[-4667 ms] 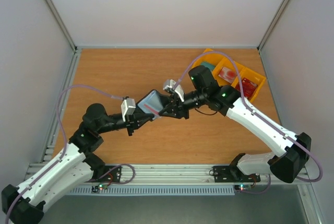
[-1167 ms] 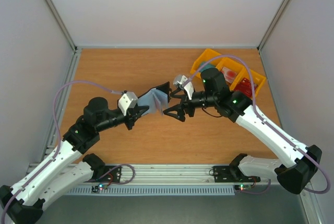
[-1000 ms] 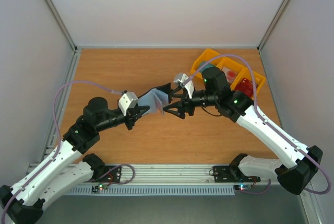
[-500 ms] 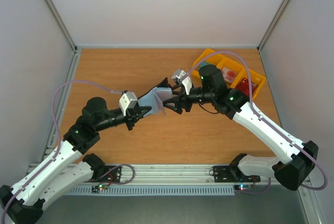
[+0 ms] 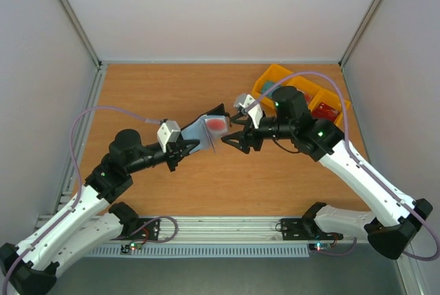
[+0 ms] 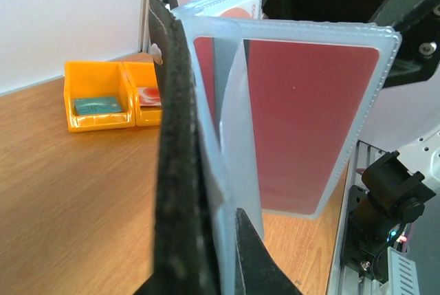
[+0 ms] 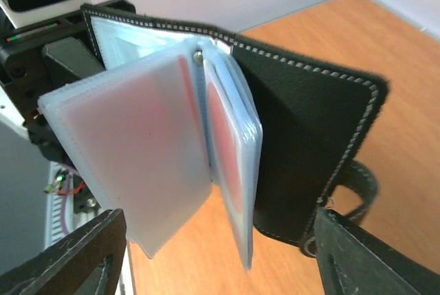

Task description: Take the credit cards out of the card holder

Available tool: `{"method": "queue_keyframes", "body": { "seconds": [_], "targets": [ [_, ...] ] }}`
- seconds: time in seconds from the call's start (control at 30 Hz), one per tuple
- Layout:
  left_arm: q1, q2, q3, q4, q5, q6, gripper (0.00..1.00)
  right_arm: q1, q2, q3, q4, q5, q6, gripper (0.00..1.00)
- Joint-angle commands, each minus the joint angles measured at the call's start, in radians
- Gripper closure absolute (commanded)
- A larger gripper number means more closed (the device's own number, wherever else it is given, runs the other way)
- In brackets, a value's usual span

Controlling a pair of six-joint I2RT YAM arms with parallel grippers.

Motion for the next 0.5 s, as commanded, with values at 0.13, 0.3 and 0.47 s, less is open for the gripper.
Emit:
{"method": "queue_keyframes", "body": {
  "seconds": [0.13, 0.3, 0.47],
  "targets": [
    [0.000, -0.008, 0.000, 0.099, -0.008, -0.007, 1.00, 0.008, -0.172, 0.014, 0.046, -0.055, 0.098, 0.44],
    [0.000, 0.000, -0.005, 0.110, -0.004, -0.011, 1.00, 0.081, -0.137, -0.027, 0.091, -0.152, 0.191, 0.62],
    [0.000, 0.002, -0.002, 0.110, -0.003, -0.010, 1.00, 0.160, -0.019, -0.009, 0.135, -0.262, 0.200, 0.64]
  ]
}}
